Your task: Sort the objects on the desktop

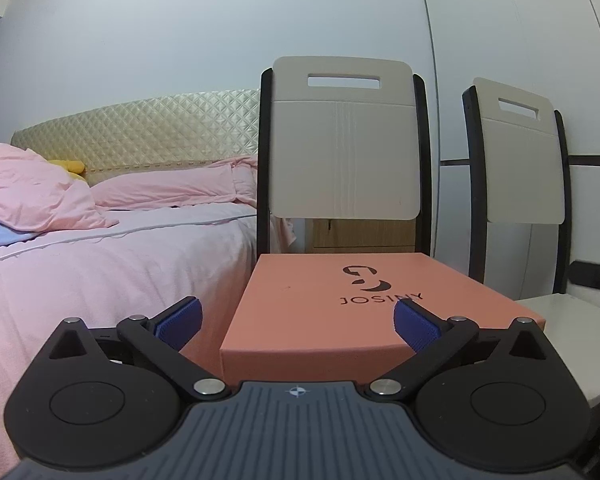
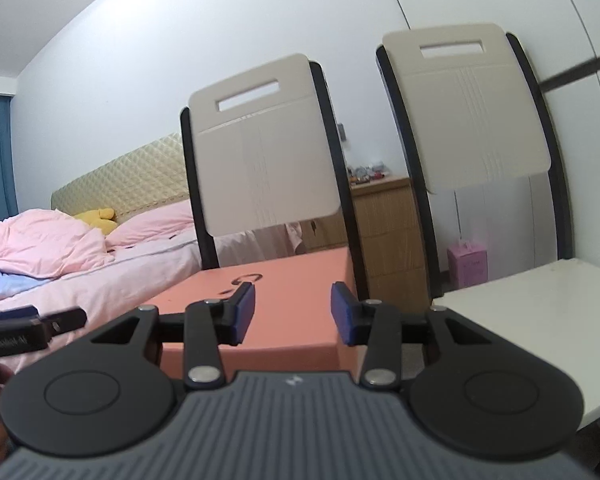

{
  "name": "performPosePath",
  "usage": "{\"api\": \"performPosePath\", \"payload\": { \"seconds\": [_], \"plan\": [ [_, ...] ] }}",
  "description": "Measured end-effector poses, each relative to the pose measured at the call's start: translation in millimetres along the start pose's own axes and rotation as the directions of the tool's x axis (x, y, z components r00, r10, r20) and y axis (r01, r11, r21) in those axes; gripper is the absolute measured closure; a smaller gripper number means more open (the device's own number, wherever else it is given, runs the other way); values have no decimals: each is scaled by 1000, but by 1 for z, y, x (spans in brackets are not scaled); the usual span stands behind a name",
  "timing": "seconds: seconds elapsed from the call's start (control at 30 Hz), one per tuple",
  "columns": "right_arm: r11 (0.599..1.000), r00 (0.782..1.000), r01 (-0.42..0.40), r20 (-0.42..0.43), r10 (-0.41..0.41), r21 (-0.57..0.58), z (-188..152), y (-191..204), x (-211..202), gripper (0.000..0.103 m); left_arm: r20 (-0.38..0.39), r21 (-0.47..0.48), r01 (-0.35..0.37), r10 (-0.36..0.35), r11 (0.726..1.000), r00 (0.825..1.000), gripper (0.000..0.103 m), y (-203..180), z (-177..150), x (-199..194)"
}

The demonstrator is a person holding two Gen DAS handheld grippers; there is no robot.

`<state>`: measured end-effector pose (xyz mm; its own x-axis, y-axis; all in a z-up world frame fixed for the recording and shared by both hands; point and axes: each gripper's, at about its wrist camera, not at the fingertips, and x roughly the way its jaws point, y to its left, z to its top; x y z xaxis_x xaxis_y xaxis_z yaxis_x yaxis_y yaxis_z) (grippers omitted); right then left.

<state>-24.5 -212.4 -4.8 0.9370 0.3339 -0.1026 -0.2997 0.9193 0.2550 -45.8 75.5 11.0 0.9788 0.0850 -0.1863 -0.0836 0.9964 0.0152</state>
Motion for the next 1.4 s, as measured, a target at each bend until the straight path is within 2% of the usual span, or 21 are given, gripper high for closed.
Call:
{"api": "performPosePath", "payload": {
  "seconds": [0.1, 0.2, 0.3, 0.47, 0.67, 0.73, 0.87, 0.93, 1.1, 1.4],
  "plan": [
    [999, 1000, 13, 7, -13, -33, -3, 9, -7, 54, -6, -5, -4, 4, 1000, 1000, 0, 5, -4, 4],
    [1000, 1000, 14, 6, -13, -17, -10, 11, -10, 54, -11, 3, -20, 20, 1000, 1000, 0, 7, -8, 7],
    [999, 1000, 27, 7, -27, -17, -14, 16, -9, 46, -10, -1, -7, 7, 1000, 1000, 0, 8, -8, 7],
    [999, 1000, 28, -11, -29, -42, -18, 24, 2, 42, 7, -4, 5, -5, 1000, 1000, 0, 9, -9, 4],
    [999, 999, 34, -6, -35, -39, -20, 27, 5, 22, 9, -8, 4, -4, 1000, 1000, 0, 9, -8, 3],
    [998, 999, 45, 2, -45, -44, -19, 29, 4, 10, 13, -2, 7, -7, 1000, 1000, 0, 8, -8, 2],
    [996, 999, 54, 9, -54, -66, -18, 32, 1, 6, 25, 2, 14, -14, 1000, 1000, 0, 7, -7, -2],
    [995, 997, 71, 12, -70, -75, -17, 32, -1, 0, 27, 2, 17, -17, 1000, 999, 0, 7, -7, -3],
    [991, 995, 100, 24, -99, -89, -13, 33, -5, 0, 27, 2, 15, -15, 1000, 1000, 0, 7, -7, -3],
    [989, 995, 102, 24, -100, -106, -13, 35, -5, 0, 24, 3, 14, -14, 1000, 1000, 0, 6, -7, -3]
  ]
}}
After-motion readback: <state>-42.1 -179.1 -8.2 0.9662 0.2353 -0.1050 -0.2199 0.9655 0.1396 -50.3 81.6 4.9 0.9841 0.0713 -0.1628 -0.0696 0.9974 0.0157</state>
